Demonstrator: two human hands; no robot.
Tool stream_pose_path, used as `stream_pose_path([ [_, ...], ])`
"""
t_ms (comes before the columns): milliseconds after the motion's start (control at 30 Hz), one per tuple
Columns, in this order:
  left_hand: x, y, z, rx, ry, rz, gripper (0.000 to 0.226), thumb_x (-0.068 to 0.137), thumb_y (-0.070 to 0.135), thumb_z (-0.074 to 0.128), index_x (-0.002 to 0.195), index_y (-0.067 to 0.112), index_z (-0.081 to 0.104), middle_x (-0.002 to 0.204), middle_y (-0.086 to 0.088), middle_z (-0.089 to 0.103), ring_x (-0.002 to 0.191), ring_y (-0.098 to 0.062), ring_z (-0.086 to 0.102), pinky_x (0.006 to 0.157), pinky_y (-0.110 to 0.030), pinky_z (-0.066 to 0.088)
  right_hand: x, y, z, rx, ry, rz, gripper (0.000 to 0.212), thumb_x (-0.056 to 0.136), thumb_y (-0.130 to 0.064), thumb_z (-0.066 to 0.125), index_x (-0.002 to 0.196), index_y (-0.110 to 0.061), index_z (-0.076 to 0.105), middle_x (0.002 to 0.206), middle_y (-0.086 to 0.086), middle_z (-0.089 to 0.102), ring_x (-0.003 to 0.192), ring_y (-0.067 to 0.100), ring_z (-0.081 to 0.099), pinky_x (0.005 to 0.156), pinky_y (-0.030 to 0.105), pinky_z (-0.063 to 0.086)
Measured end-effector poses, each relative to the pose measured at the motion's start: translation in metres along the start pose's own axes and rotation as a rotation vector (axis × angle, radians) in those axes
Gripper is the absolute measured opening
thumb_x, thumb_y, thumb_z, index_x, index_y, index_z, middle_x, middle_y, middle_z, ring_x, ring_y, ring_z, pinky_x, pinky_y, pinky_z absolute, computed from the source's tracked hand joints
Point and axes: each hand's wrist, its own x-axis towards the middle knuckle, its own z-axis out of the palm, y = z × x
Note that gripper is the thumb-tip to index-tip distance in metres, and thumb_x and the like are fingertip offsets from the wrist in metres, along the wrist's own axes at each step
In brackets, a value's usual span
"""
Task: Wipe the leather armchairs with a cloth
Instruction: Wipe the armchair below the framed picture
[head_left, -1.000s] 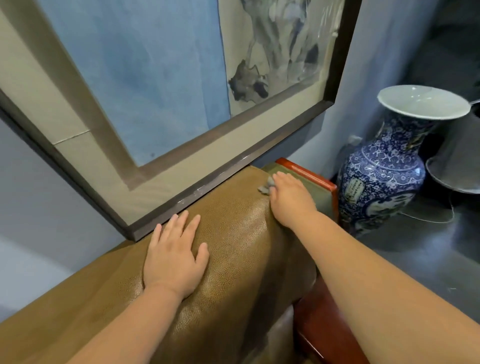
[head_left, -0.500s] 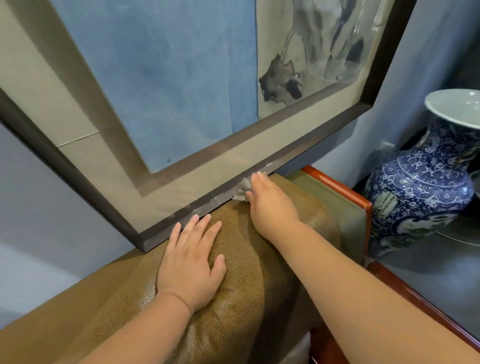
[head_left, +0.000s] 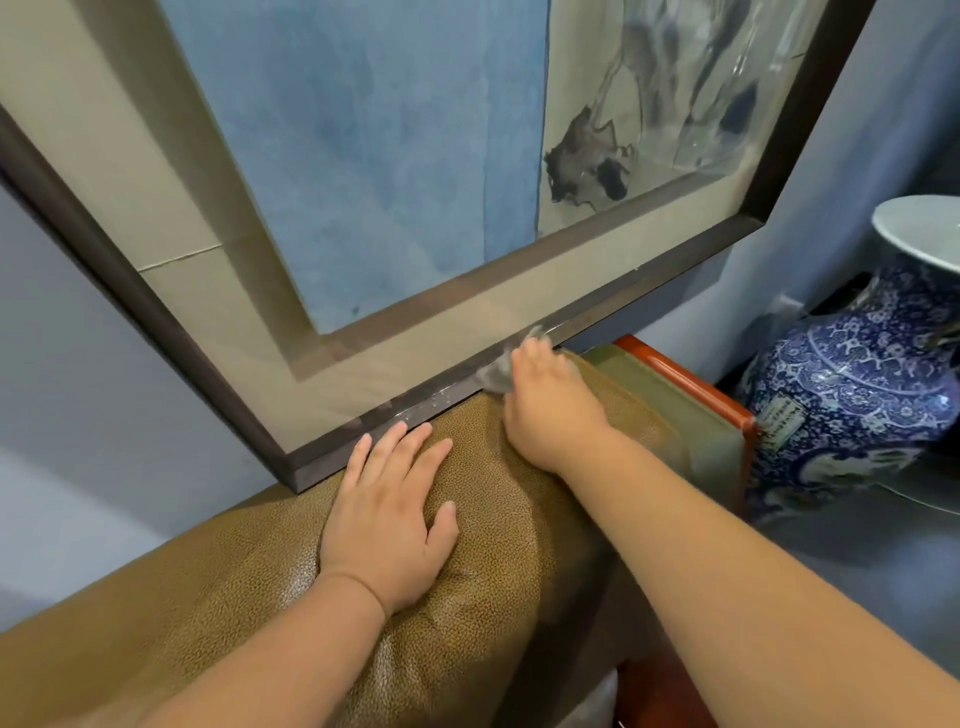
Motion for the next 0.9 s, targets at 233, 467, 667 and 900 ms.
stream_pose_path([
  [233, -0.001, 0.0, -0.002, -0.005, 0.002, -0.014, 0.068, 0.095, 0.054, 0.032, 0.158, 0.031, 0.046, 0.166, 0.005, 0.04, 0.159, -0.018, 0.021, 0.133, -0.048, 0.006, -0.006, 0.015, -0.01, 0.05, -0.018, -0.017, 0.066, 0.108, -0.049, 0.035, 0.155, -0.004, 0.029, 0.162, 0.016, 0.03, 0.151, 0.032, 0.028, 0.124, 0.05, 0.029],
  [467, -0.005, -0.002, -0.001, -0.024, 0.07, -0.033, 0.064, 0.093, 0.05, 0.038, 0.145, 0.018, 0.057, 0.152, -0.003, 0.053, 0.149, -0.024, 0.037, 0.131, -0.047, 0.017, -0.039, -0.066, 0.027, 0.008, -0.023, -0.184, 0.055, 0.11, -0.035, 0.028, 0.155, -0.004, 0.033, 0.168, 0.023, 0.019, 0.159, 0.035, 0.009, 0.129, 0.049, 0.014],
  [667, -0.042, 0.0, -0.018, -0.076, 0.035, -0.281, 0.065, 0.097, 0.06, 0.029, 0.151, 0.029, 0.048, 0.161, 0.001, 0.042, 0.152, -0.02, 0.031, 0.13, -0.042, 0.018, -0.041, -0.051, 0.001, 0.046, -0.038, -0.124, 0.051, 0.112, -0.028, 0.03, 0.159, -0.009, 0.031, 0.168, 0.01, 0.027, 0.157, 0.026, 0.02, 0.128, 0.045, 0.016],
  [900, -0.097, -0.033, -0.018, 0.016, 0.001, -0.307, 0.079, 0.095, 0.065, 0.017, 0.165, 0.03, 0.028, 0.175, 0.001, 0.02, 0.162, -0.02, 0.013, 0.132, -0.047, 0.009, -0.071, -0.127, 0.041, 0.035, -0.073, -0.311, 0.05, 0.109, -0.026, 0.031, 0.156, -0.009, 0.032, 0.168, 0.012, 0.026, 0.158, 0.027, 0.014, 0.128, 0.047, 0.018],
])
